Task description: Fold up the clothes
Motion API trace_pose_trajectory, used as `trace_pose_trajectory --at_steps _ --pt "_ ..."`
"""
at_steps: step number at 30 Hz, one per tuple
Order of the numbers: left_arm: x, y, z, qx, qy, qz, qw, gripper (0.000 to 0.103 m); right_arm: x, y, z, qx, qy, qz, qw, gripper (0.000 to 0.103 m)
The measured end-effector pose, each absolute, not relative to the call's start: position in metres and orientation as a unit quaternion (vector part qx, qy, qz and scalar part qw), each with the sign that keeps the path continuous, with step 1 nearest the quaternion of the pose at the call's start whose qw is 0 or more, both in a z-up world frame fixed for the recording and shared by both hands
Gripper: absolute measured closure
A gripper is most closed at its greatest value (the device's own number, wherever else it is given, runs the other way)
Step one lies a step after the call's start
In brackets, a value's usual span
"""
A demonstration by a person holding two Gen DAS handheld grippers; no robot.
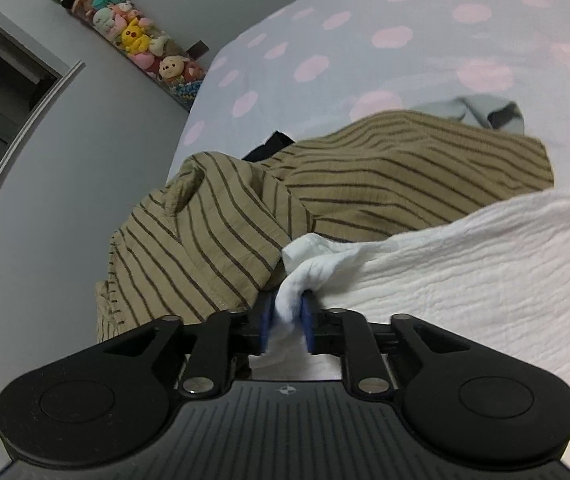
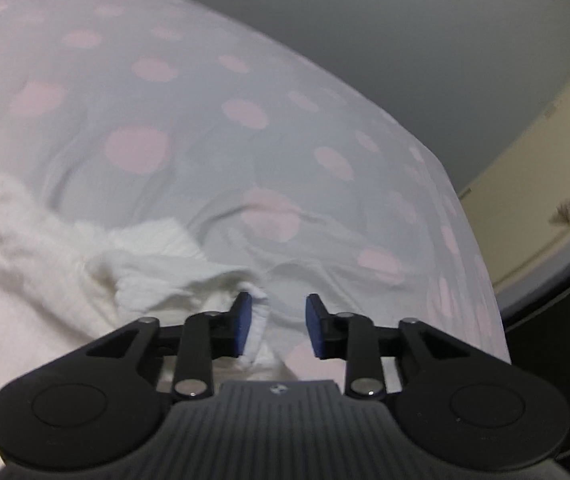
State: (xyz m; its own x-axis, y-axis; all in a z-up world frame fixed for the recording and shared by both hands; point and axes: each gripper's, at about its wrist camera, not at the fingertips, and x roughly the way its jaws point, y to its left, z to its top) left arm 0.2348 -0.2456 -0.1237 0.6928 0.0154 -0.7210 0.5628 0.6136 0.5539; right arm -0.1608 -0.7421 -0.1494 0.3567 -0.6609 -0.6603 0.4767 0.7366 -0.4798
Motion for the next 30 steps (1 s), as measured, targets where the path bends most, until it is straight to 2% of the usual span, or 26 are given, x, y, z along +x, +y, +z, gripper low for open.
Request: trace_pose_trajectory --at_steps 4,9,17,18,21,30 --pt "0.229 -0.236 -0.104 0.371 0.352 -0.18 0.84 0.069 -0.176 -0.726 -0.135 -0.07 0.423 -0.358 0.829 0.059" --pt "0.211 -0.22 -0.077 0.334 0.347 -0.182 0.857 0.056 -0.196 -0.707 -0.117 -0.029 0.391 -0.37 0.842 0.055" --pt "0.147 -0.219 -0.058 0.275 0.377 -0.216 0.858 0.055 -0.223 -0.635 -0.108 0.066 0.367 -0.339 0.864 0.055" --pt "0.135 -0.223 -0.058 0.269 0.381 -0.228 0.855 0.055 -0.226 -0.623 -0.108 0.08 0.366 -0.331 0.866 0.052" --pt "0.101 -0.237 -0.06 0.244 0.399 -0.263 0.844 0.056 -0.23 -0.588 -0.117 0.106 0.371 -0.312 0.868 0.03" --pt "-0.02 -0.295 -0.088 0.184 0.443 -0.415 0.773 0.06 -0.234 -0.507 -0.148 0.12 0.401 -0.272 0.867 0.028"
